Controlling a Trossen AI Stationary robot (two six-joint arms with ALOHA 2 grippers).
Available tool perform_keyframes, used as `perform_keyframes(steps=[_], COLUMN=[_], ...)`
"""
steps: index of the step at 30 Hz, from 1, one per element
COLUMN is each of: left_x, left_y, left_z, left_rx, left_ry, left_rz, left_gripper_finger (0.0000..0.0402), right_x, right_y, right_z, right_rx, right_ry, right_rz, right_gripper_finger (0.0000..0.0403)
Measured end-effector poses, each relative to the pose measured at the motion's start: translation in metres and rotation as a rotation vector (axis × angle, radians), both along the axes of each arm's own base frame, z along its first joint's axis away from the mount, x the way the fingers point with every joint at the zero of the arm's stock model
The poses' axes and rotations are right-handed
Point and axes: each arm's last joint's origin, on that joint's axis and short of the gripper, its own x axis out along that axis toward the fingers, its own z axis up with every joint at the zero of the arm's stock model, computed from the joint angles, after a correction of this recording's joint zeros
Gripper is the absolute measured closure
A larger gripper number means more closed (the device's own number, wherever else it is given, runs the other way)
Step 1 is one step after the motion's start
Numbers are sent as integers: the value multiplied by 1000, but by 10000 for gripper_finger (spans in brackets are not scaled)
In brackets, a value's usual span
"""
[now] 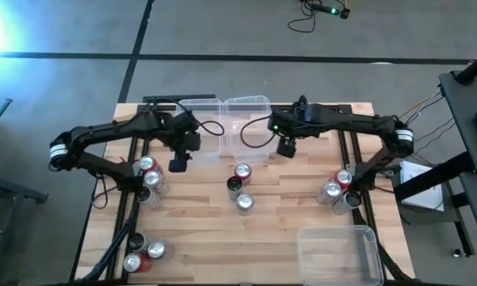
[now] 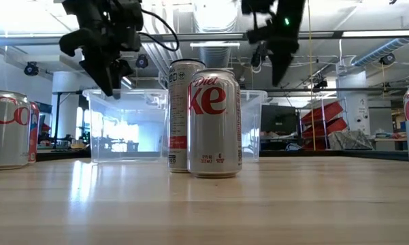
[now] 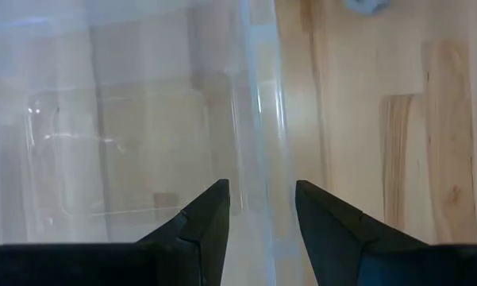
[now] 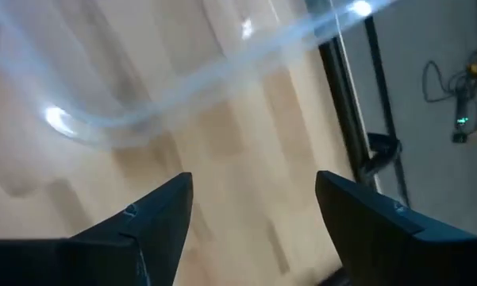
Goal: Sort soda cans
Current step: Move the transparent bins to the top middle of the table
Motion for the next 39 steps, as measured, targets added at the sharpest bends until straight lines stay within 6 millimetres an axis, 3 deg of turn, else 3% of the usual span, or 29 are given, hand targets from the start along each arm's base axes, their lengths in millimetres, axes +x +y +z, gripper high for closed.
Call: perform_keyframes(steps=[5, 12, 23, 31, 36, 39], left_x=[-4, -5, 5, 11, 11, 11], left_y=[-1, 4, 11, 14, 14, 14], left_z=[8, 28, 38, 17, 11, 12], left_rx=[14, 67, 32, -20, -43, -44], left_ry=[-52, -165, -332, -208, -160, -162], left_rz=[16, 46, -9, -10, -4, 4], left_gripper_finger=[272, 272, 272, 272, 272, 272], right_x=[3, 15, 22, 9, 18, 29], right_y=[-5, 3, 24, 29, 32, 21], right_z=[-26, -35, -27, -5, 10, 8], right_rx=[76, 165, 234, 193, 132, 87], right_ry=[4, -43, -108, -172, -353, -416], right_rz=[71, 163, 275, 245, 256, 265], right_gripper_finger=[159, 164, 147, 137, 139, 145])
